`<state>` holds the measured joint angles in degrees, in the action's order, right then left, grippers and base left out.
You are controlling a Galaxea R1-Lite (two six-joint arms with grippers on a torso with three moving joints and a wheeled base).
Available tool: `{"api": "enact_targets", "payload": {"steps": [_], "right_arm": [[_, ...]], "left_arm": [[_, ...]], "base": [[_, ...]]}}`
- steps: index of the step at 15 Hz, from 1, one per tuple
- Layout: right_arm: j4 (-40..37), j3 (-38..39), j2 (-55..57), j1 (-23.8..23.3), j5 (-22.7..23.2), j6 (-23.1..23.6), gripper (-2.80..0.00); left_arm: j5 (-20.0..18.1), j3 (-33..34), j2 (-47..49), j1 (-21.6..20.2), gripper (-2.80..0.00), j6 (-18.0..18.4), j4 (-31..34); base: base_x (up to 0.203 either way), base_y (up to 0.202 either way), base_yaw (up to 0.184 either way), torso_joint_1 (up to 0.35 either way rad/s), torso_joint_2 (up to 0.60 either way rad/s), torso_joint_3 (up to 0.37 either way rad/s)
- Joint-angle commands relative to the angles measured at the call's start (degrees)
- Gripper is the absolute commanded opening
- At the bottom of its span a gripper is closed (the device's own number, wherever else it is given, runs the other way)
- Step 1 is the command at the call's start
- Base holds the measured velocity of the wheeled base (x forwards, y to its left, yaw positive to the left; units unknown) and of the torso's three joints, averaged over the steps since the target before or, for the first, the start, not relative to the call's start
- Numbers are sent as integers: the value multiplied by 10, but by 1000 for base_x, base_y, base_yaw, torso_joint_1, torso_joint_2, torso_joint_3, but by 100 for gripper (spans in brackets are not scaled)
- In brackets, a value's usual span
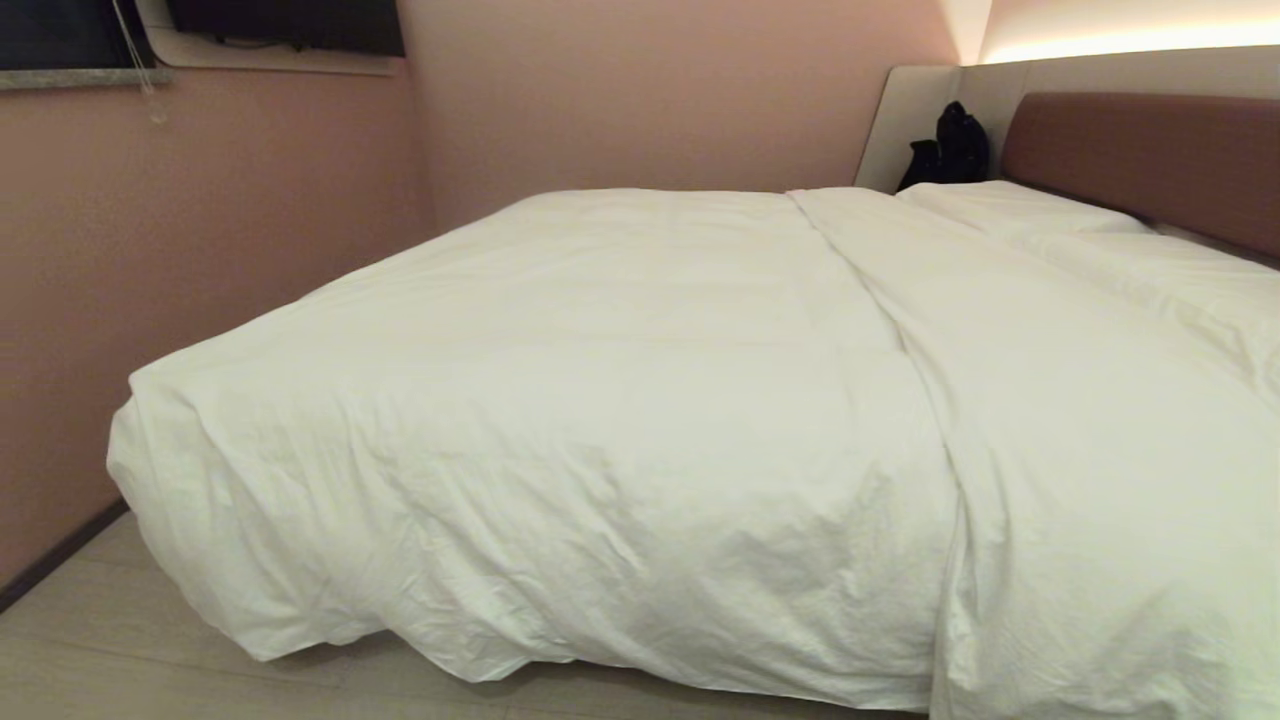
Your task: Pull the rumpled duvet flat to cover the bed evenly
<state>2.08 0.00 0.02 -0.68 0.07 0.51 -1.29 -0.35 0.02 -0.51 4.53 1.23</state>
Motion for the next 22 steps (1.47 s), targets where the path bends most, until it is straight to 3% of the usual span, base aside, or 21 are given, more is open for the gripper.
{"api": "enact_targets", "payload": {"steps": [1,22], "right_arm": [[0,0,0,0,0,0,-280],[0,0,0,0,0,0,-280]], "left_arm": [[0,0,0,0,-280,-1,0],[-1,-1,0,0,-280,1,0]], "base": [[0,195,1,10,2,1],[0,194,0,3,4,3]]}}
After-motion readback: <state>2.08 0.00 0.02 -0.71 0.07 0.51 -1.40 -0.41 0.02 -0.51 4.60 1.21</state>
